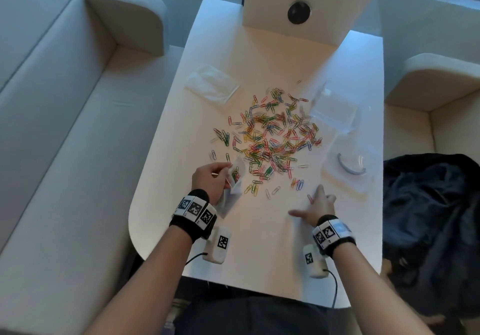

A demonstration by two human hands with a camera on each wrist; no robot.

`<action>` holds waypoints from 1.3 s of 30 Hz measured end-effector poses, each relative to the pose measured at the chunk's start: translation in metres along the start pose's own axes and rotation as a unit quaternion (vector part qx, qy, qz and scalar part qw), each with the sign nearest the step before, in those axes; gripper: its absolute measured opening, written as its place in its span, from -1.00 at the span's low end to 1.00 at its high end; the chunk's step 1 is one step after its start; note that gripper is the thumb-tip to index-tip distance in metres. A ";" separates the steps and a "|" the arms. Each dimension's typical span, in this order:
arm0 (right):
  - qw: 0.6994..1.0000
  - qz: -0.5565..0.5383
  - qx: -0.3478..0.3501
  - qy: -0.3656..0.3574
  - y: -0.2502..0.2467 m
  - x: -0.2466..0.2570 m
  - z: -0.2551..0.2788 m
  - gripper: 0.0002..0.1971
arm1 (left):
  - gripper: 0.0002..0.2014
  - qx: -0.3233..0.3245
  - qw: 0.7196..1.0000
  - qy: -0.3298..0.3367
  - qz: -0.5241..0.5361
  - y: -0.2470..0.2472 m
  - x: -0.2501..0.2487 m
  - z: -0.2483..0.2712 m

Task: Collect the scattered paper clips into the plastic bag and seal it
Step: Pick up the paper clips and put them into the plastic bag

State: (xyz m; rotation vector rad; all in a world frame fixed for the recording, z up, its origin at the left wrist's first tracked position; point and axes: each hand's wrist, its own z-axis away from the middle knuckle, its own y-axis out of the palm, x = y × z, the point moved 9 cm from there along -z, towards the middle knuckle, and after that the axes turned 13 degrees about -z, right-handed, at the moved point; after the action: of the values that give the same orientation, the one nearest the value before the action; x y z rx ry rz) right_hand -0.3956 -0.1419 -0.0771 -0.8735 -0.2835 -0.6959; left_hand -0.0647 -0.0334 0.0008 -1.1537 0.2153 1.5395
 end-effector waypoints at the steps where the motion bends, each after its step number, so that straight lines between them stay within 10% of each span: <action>1: 0.999 -0.005 -0.020 -0.030 0.002 0.005 0.001 0.13 | -0.82 0.001 1.000 0.000 0.000 0.000 0.000 0.000; 6: 0.990 -0.023 -0.059 -0.125 0.014 0.063 -0.012 -0.19 | -0.81 0.001 1.000 0.005 -0.009 0.003 -0.004 0.003; 11: 0.978 0.040 -0.056 -0.195 0.031 0.108 -0.029 -0.06 | -0.81 0.001 1.000 0.002 -0.023 0.005 -0.005 0.003; 20: 0.955 0.021 -0.077 -0.285 0.021 0.133 -0.029 -0.81 | -0.80 -0.001 0.999 -0.001 -0.036 0.011 -0.004 0.002; 26: 0.976 -0.203 -0.036 -0.067 -0.002 0.085 -0.050 -0.72 | -0.82 -0.006 1.000 0.004 -0.022 0.019 -0.004 0.005; 30: 0.787 -0.600 0.138 0.043 0.023 0.084 -0.021 -0.75 | -0.83 -0.006 1.000 -0.002 0.004 0.024 -0.006 0.005; 32: 0.755 -0.625 0.196 0.031 0.030 0.102 0.000 -0.86 | -0.83 -0.008 1.000 -0.004 0.012 0.027 -0.007 0.005; 39: 0.864 -0.400 0.259 -0.159 0.060 0.163 0.066 -0.84 | -0.84 -0.003 0.999 0.023 0.022 0.031 -0.014 0.009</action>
State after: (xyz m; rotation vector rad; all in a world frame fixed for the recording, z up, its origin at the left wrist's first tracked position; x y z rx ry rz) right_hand -0.2307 -0.1354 0.0085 -0.3096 -1.1220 -1.1678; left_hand -0.0968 -0.0471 0.0022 -1.1976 0.2674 1.5538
